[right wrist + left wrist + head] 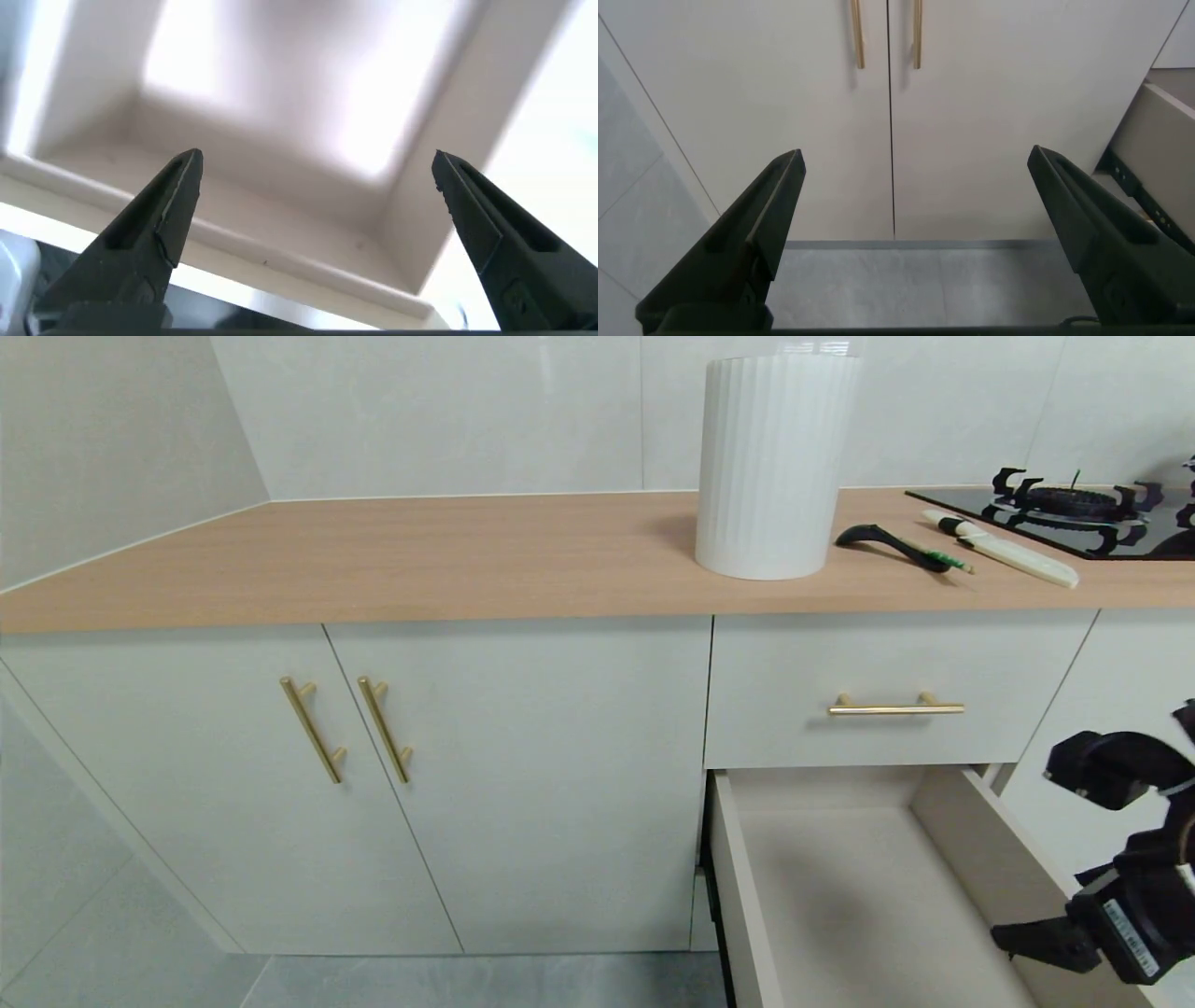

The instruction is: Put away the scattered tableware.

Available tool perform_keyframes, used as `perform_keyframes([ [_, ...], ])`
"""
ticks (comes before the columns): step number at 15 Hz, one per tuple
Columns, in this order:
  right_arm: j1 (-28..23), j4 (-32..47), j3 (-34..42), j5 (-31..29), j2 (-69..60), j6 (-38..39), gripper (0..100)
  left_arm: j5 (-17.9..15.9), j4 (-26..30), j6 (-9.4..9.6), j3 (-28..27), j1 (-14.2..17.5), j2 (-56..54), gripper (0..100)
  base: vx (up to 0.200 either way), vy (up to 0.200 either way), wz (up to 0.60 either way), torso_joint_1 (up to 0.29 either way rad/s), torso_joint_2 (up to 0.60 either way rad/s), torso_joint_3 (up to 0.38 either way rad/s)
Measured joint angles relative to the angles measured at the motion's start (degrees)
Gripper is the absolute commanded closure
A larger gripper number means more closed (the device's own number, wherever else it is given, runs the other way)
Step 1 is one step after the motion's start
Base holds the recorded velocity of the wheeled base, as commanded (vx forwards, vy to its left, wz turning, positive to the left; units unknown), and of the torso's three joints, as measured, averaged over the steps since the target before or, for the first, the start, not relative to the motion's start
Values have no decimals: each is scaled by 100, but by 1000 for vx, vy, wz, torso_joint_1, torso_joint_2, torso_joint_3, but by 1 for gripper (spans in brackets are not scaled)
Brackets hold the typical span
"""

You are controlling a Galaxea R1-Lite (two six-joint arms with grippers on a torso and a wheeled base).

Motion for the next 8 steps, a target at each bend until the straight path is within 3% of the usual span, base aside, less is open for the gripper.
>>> perform_keyframes([
  [1,-55,-2,-35,2,-240,-28,0,-1,0,0,0,0,0,0,0,0,0,0,0,0],
  [4,-138,-16,-82,2,-638,-105,0,-1,-18,0,-4,0,0,0,0,0,0,15,-198,-274],
  [8,-188,-21,-90,5,-857,-213,0,0,-7,0,-2,-2,0,0,0,0,0,77,-494,-345],
])
